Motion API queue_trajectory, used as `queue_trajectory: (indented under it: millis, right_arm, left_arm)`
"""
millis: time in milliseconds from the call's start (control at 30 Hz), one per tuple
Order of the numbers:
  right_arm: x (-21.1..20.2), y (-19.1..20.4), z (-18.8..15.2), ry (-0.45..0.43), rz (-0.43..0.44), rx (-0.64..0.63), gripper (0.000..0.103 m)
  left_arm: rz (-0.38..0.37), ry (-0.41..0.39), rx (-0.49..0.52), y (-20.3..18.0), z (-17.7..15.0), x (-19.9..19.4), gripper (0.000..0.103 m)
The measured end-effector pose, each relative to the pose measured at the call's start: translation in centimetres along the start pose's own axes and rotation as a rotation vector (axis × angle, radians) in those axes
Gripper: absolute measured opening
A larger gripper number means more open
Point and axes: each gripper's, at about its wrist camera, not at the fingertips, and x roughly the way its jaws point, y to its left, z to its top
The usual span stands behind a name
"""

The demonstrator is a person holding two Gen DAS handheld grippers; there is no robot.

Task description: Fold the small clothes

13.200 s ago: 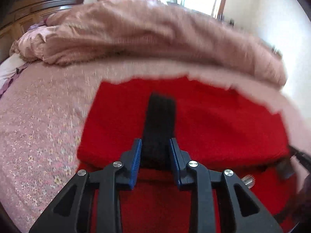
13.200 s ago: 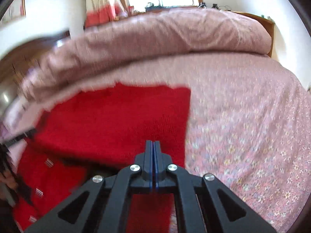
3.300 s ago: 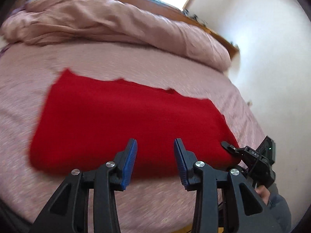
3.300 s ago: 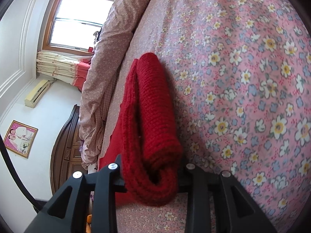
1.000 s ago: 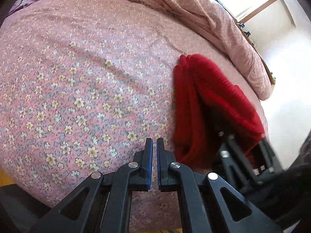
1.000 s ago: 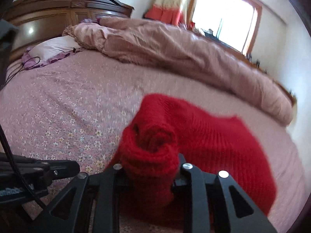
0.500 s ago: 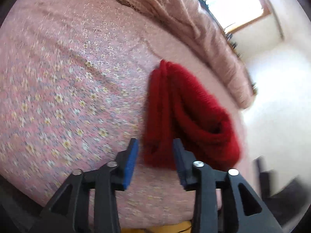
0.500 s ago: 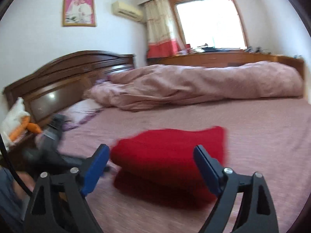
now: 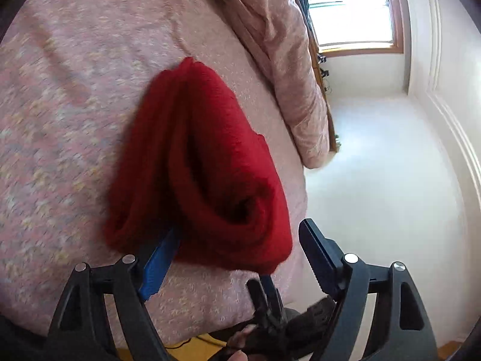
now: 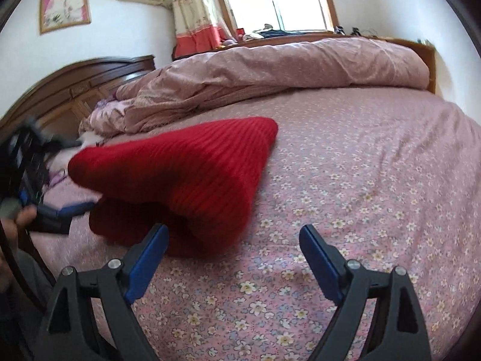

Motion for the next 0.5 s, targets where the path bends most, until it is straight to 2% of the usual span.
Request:
queue_trajectory:
  millis: [167, 200, 233, 300, 400, 500]
  right_arm:
    - [0.5, 1.0, -0.2, 0.016, 0.0, -0.043, 0.092]
    - [0.5, 1.2, -0.2, 0.012, -0.003, -0.049, 0.091]
    - [0.5, 1.4, -0.2, 0.002, -0.019, -0.064, 0.092]
    - [0.4, 1.9, -0.1, -0.016, -0.042, -0.093, 0.092]
    - [0.6, 2.5, -0.1, -0.035, -0.09, -0.133, 0.092]
    - [0.9, 2.5, 0.4, -0.053, -0.109, -0.11, 0.092]
  left_arm:
    - [0.054, 0.01, 0.005, -1.0, 2.1, 2.3, 0.073]
    - [0.08, -0.005, 0.01, -1.3, 2.4, 2.6, 0.05]
    - [0.124, -0.014, 0.033, -1.8, 2.3, 2.8, 0.017]
    - [0.146, -0.016, 0.109, -3.5, 2.6, 3.2, 0.018]
    - [0.082, -0.05, 0.17, -6.4, 2.7, 3.2, 0.017]
    - [0.035, -0.078, 0.236, -9.3, 2.8, 3.5, 0.017]
